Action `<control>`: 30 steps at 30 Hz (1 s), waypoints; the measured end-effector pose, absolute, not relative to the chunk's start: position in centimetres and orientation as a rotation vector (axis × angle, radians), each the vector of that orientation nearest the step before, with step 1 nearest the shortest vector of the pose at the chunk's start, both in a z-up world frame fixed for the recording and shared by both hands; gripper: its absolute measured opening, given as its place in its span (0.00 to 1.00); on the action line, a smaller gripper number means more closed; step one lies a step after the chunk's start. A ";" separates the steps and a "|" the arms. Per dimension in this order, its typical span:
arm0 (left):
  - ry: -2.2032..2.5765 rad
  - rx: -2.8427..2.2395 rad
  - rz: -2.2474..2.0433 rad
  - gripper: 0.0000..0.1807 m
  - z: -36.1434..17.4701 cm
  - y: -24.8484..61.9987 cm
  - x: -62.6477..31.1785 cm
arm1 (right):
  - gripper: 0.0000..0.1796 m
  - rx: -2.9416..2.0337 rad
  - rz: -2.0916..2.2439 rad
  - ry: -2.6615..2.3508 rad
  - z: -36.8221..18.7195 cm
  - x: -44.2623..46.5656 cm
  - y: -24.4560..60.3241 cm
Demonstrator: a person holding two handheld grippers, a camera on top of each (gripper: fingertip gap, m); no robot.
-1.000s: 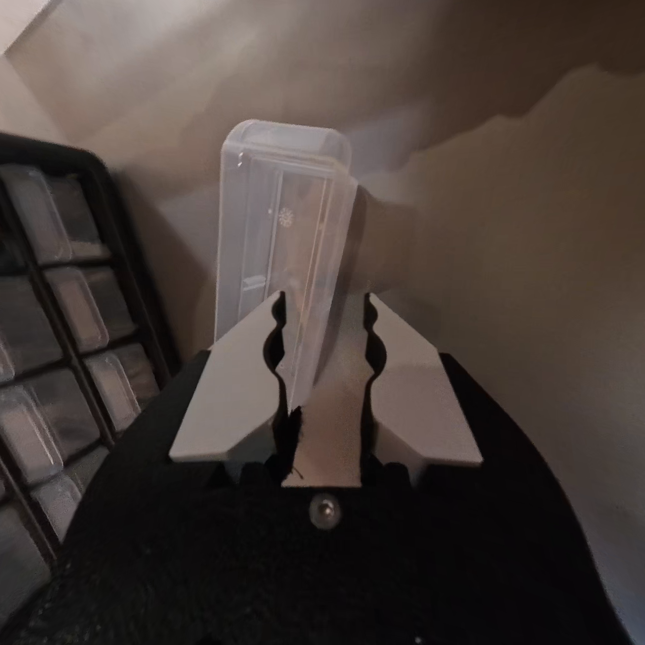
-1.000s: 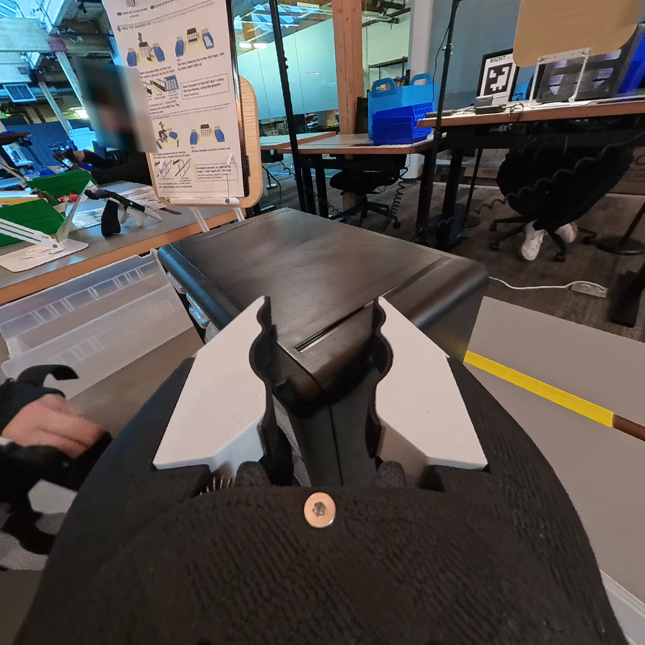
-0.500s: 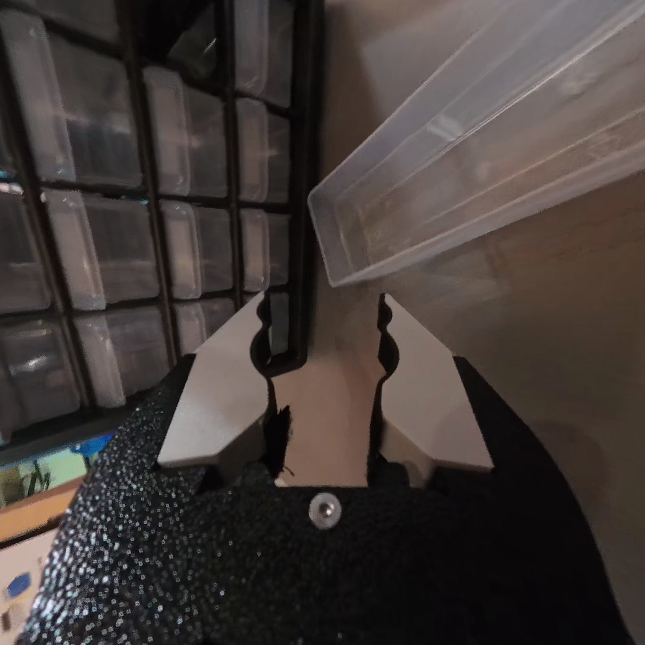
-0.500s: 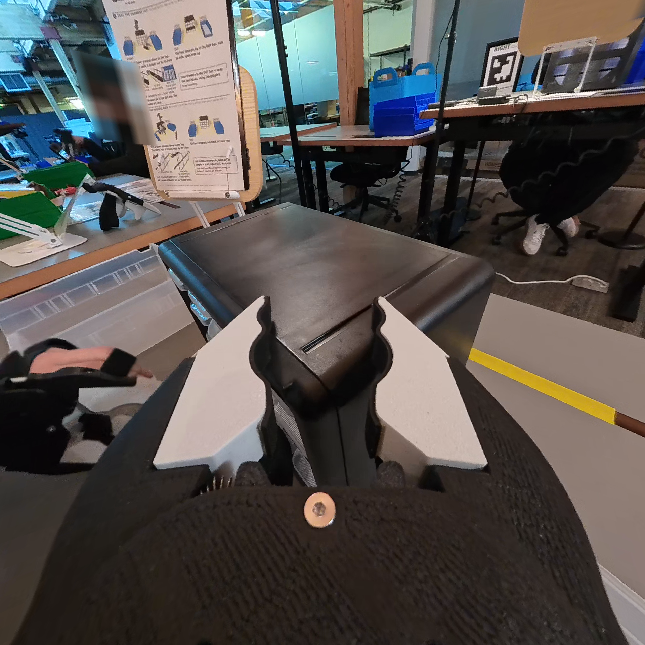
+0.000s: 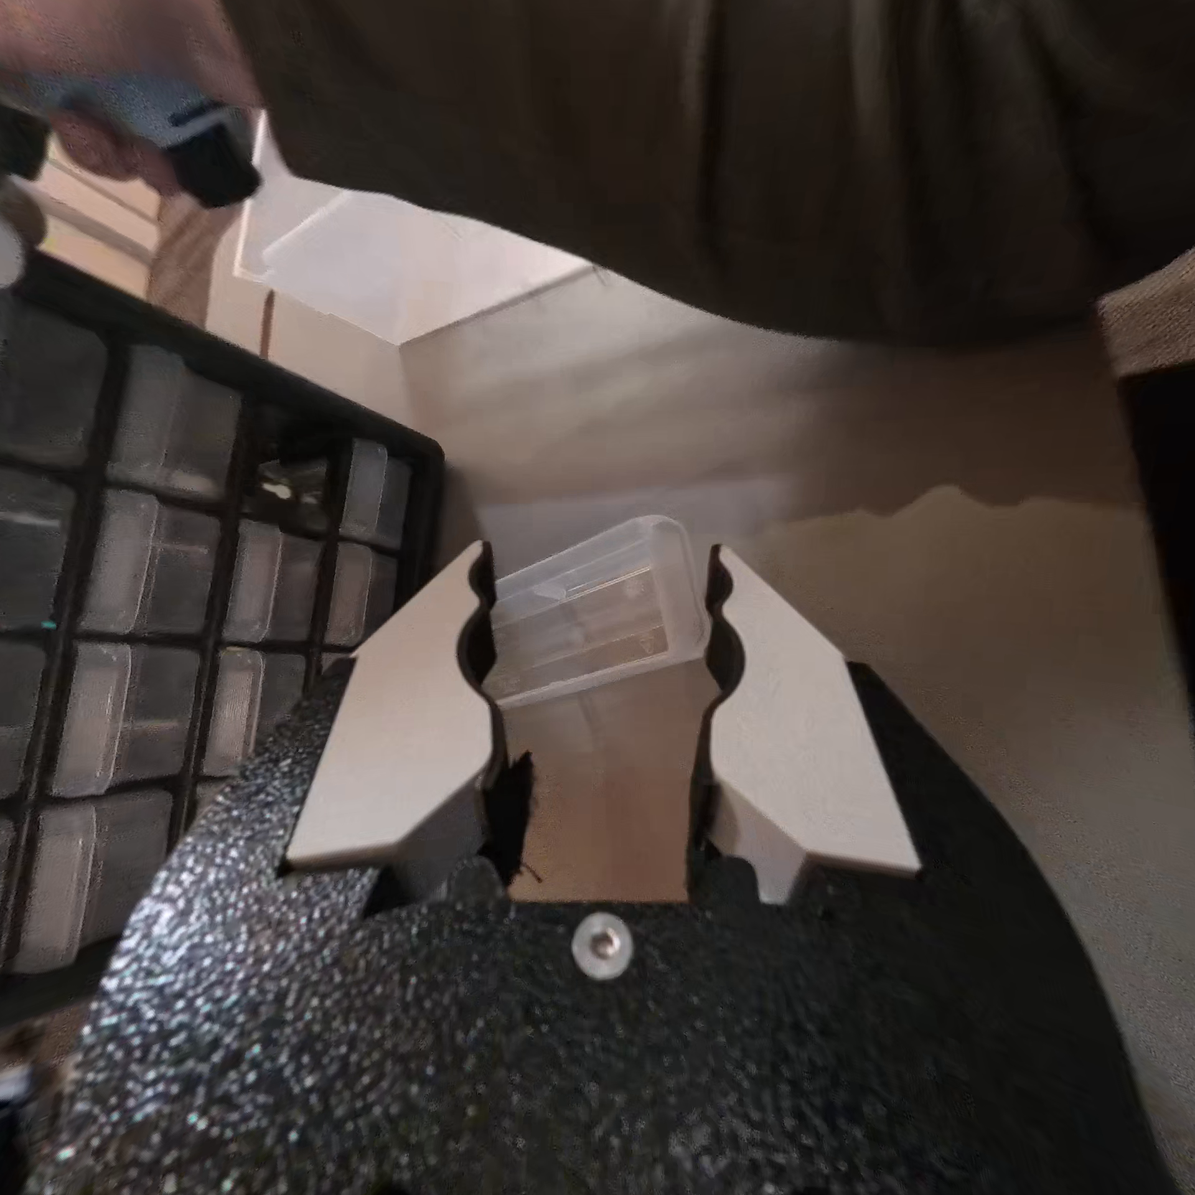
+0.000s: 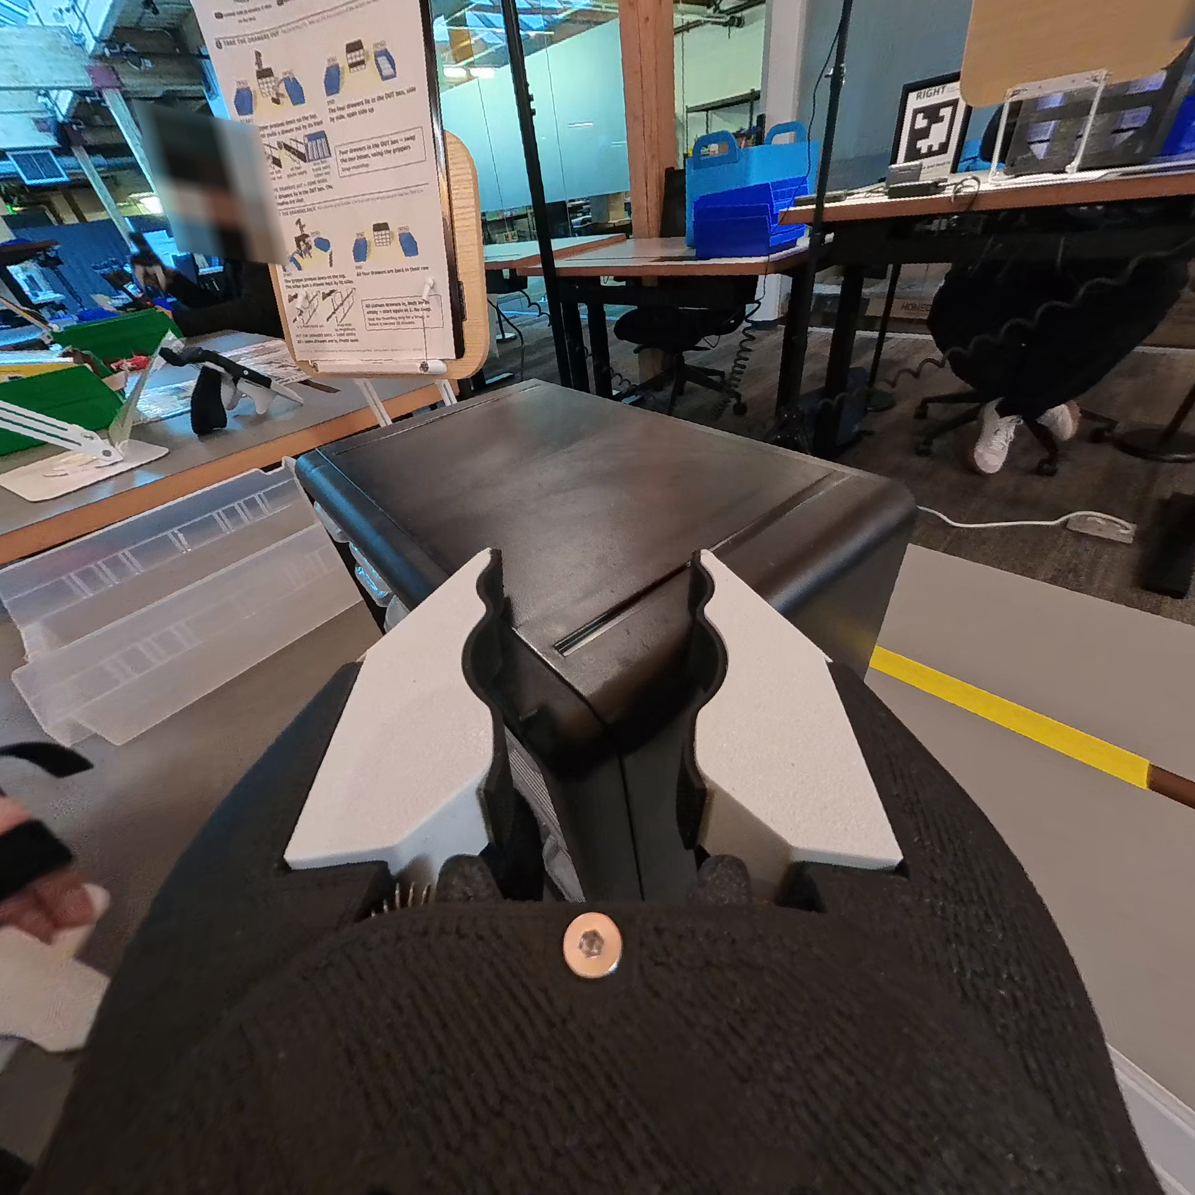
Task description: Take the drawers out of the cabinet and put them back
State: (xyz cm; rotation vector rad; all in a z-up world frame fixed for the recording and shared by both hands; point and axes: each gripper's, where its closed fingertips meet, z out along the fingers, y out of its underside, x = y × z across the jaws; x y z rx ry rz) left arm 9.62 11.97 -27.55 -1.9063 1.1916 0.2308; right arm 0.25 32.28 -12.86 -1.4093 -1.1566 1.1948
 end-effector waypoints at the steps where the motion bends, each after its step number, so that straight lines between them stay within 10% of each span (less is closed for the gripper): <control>1: 1.212 -1.918 0.282 0.34 -28.6 12.3 9.7 | 0.31 -1.409 1.197 -1.155 -12.8 0.3 32.3; 11: 1.435 -1.875 0.722 0.12 -32.9 12.9 8.5 | 0.31 -1.405 1.211 -1.155 -12.8 0.2 32.2; 30: 1.356 -1.631 0.987 0.08 -25.4 15.5 9.0 | 0.32 -1.406 1.209 -1.157 -12.8 0.1 32.2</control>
